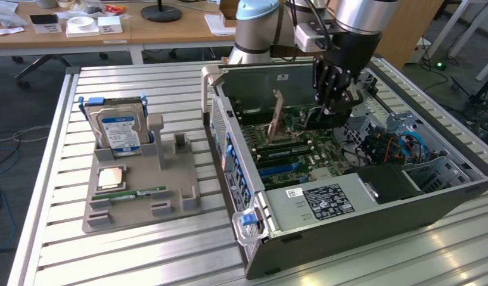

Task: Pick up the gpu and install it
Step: 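Insert the gpu into the slot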

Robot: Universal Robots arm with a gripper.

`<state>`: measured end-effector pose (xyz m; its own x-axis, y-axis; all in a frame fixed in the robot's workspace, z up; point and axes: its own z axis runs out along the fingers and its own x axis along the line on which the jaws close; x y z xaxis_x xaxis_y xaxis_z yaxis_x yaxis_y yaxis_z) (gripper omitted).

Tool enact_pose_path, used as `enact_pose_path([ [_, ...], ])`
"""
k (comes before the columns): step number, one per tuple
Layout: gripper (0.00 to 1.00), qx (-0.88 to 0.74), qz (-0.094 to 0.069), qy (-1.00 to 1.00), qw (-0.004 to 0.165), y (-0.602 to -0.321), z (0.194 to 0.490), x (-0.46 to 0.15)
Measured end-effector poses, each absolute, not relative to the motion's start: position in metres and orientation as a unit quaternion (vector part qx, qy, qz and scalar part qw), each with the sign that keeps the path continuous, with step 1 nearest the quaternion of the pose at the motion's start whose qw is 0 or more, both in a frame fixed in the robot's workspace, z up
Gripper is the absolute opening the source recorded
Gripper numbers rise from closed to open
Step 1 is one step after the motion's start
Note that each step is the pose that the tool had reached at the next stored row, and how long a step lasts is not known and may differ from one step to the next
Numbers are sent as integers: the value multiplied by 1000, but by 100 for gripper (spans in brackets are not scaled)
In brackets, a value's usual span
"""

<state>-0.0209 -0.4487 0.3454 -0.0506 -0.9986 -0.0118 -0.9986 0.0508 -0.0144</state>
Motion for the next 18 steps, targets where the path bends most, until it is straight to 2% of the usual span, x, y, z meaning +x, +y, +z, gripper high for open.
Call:
enact_pose_path([
  [18, 26, -689, -1, 725, 9, -449, 338, -21],
])
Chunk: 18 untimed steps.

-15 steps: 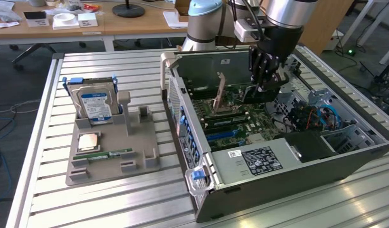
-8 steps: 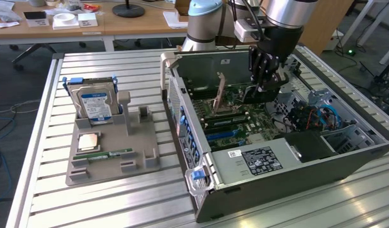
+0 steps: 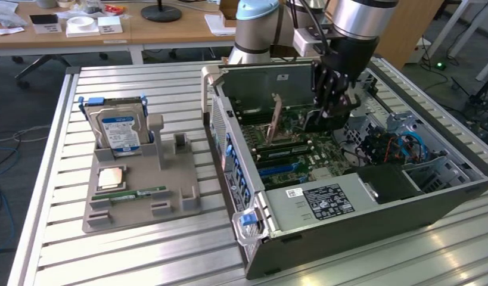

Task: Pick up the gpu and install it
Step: 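Insert the gpu into the slot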

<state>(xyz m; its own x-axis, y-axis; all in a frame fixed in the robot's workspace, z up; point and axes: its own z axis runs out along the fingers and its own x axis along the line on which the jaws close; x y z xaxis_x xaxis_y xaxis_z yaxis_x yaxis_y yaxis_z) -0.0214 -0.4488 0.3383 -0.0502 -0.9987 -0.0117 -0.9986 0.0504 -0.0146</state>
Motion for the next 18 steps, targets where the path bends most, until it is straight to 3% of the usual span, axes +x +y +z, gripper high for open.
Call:
enact_pose_path([
  [18, 26, -689, -1, 725, 9, -449, 328, -23],
])
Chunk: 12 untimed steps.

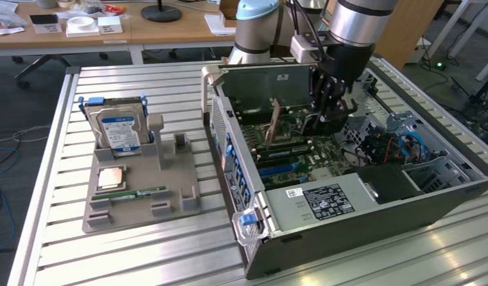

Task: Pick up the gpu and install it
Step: 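Insert the gpu into the slot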

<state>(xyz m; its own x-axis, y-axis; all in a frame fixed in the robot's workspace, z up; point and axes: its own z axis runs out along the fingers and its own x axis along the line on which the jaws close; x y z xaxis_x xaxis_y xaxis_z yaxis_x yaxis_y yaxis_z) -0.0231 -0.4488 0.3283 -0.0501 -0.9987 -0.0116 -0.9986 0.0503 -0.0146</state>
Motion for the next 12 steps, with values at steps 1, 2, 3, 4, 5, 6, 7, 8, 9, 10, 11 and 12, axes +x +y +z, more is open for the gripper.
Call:
enact_pose_path([
  [1, 26, -689, -1, 725, 9, -449, 328, -23],
  [2, 26, -689, -1, 725, 9, -449, 328, -23],
  [3, 26, -689, -1, 725, 9, -449, 328, -23],
  [4, 26, -689, -1, 725, 9, -449, 328, -23],
  [5, 26, -689, -1, 725, 9, -449, 328, -23],
  [6, 26, -689, -1, 725, 9, -449, 327, -23],
  [7, 26, -689, -1, 725, 9, -449, 326, -24],
  [8, 26, -689, -1, 725, 9, -449, 325, -24],
  [9, 26, -689, -1, 725, 9, -449, 324, -24],
  [10, 26, -689, -1, 725, 9, -449, 323, -24],
  [11, 26, -689, -1, 725, 9, -449, 322, -24],
  [12, 26, -689, -1, 725, 9, -449, 321, -24],
])
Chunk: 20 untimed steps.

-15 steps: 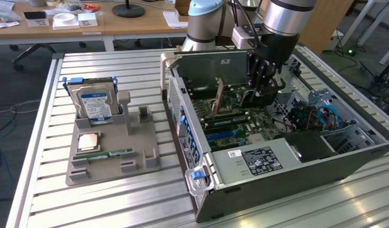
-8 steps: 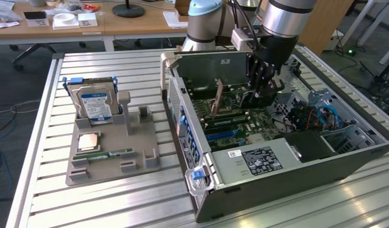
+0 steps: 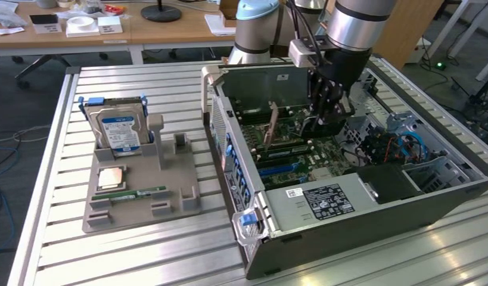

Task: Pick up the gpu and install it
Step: 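Insert the gpu into the slot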

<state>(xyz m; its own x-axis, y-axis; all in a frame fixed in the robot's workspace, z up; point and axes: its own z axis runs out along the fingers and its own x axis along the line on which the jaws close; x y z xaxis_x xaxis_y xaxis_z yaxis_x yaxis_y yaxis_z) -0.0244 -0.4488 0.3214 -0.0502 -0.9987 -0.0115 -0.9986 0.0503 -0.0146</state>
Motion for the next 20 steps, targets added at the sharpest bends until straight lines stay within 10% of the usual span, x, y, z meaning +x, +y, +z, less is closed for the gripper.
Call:
enact_pose_path([
  [20, 26, -689, -1, 724, 9, -450, 315, -26],
])
